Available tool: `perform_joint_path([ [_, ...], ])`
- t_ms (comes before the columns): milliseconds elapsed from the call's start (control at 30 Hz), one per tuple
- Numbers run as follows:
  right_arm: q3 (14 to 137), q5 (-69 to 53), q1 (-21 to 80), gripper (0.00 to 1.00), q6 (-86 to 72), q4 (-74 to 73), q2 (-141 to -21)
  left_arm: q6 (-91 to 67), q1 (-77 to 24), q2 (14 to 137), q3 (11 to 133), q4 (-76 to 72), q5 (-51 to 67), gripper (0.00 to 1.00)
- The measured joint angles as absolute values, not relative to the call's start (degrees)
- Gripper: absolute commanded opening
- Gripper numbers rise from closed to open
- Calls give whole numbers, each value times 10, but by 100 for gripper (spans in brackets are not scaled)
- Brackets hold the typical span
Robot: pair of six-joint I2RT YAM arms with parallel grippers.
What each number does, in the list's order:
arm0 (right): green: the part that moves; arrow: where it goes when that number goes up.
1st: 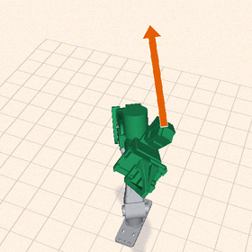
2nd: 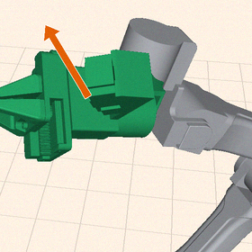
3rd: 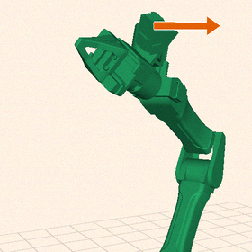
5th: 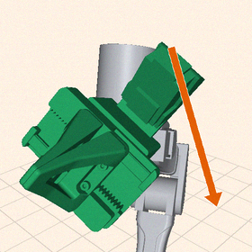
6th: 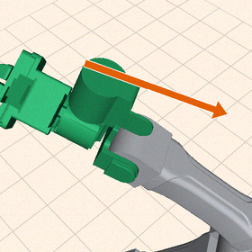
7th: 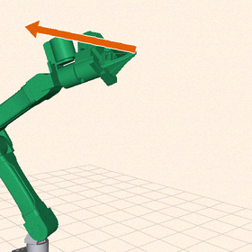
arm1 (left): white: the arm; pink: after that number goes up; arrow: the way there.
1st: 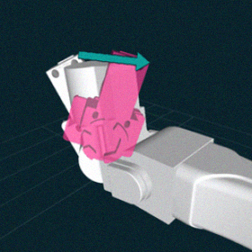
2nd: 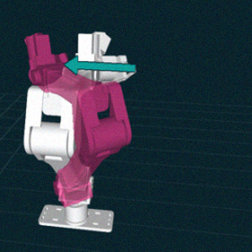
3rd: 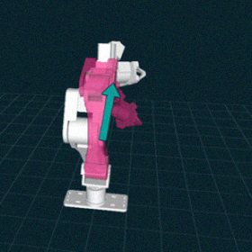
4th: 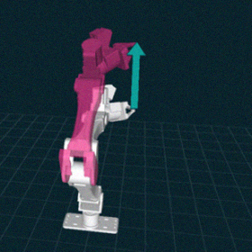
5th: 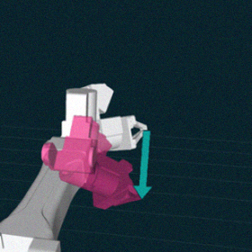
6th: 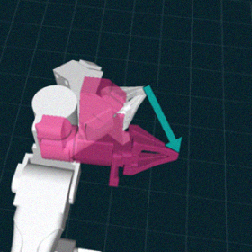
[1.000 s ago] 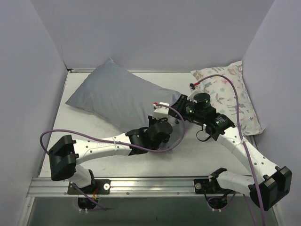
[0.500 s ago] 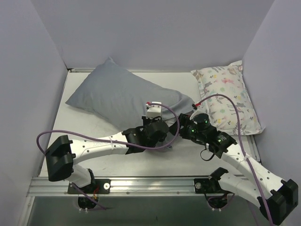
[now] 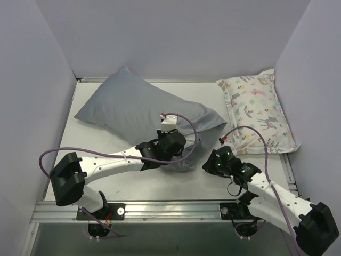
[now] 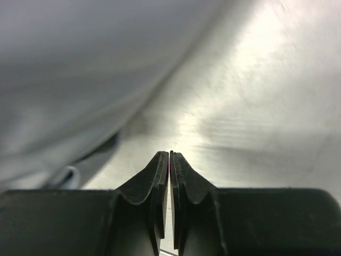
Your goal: Remove the pillowcase from the pillow
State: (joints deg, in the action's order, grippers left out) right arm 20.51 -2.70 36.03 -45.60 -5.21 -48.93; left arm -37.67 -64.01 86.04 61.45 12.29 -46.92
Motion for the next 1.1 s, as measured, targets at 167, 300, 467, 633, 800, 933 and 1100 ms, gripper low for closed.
perform_joint_path([
  [167, 152, -23, 359, 7, -480, -51, -457, -384, -620, 852, 601, 123, -440, 0],
  [300, 136, -22, 352, 8, -486, -32, -493, -383, -614, 837, 595, 123, -429, 0],
  [467, 153, -33, 345, 23, -479, 25, -560, -384, -610, 830, 586, 123, -414, 0],
  [633, 169, -32, 346, 36, -458, -6, -514, -383, -610, 830, 577, 121, -402, 0],
  [800, 211, -28, 358, 40, -445, -68, -387, -381, -609, 829, 576, 118, -395, 0],
  [933, 281, -22, 362, 55, -432, -86, -373, -381, -606, 827, 575, 117, -387, 0],
  [1100, 360, -4, 376, 68, -419, -69, -485, -381, -606, 825, 573, 114, -384, 0],
])
